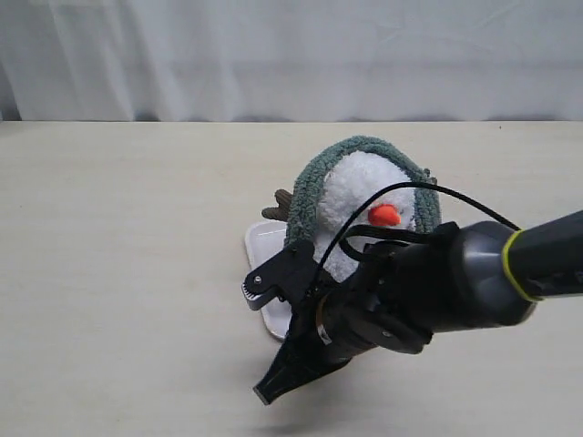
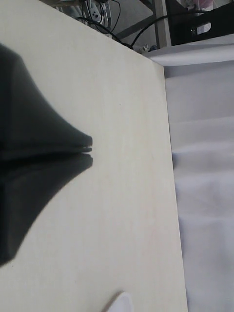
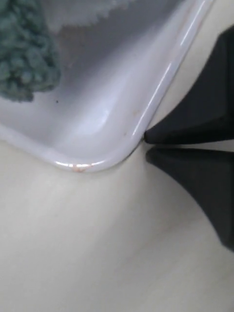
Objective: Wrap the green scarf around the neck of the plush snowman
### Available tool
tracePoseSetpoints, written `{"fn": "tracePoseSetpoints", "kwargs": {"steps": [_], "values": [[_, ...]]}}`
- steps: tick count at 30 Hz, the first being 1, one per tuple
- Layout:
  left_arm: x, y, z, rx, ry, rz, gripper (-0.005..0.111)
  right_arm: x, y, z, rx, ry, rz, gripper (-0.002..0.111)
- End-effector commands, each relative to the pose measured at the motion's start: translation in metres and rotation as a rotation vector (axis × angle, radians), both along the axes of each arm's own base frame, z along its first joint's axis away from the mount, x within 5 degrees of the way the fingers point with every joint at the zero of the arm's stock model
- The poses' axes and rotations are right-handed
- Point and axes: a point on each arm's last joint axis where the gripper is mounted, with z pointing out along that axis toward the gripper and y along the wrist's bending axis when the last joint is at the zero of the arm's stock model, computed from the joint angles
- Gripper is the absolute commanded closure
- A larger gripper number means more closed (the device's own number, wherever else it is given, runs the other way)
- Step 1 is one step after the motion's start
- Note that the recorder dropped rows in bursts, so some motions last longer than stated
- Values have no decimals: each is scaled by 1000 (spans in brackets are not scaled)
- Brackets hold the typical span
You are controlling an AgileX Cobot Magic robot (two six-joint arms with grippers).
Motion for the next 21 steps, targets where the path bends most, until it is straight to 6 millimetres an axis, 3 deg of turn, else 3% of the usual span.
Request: {"fn": "tracePoseSetpoints", "kwargs": {"steps": [1, 5, 9, 17, 21], "values": [[0, 0, 0, -5, -11, 4, 107, 8, 3, 2, -41, 8, -16, 104], [0, 0, 0, -5, -11, 4, 107, 9, 1, 23, -64, -9, -23, 104], [0, 0, 0, -5, -11, 4, 107, 4, -7, 59, -57, -54, -21, 104], [0, 0, 0, -5, -11, 4, 107, -14, -37, 160, 87, -309, -20, 104], [0, 0, 0, -5, -11, 4, 107, -2, -71, 206, 123, -418, -213, 104]]}}
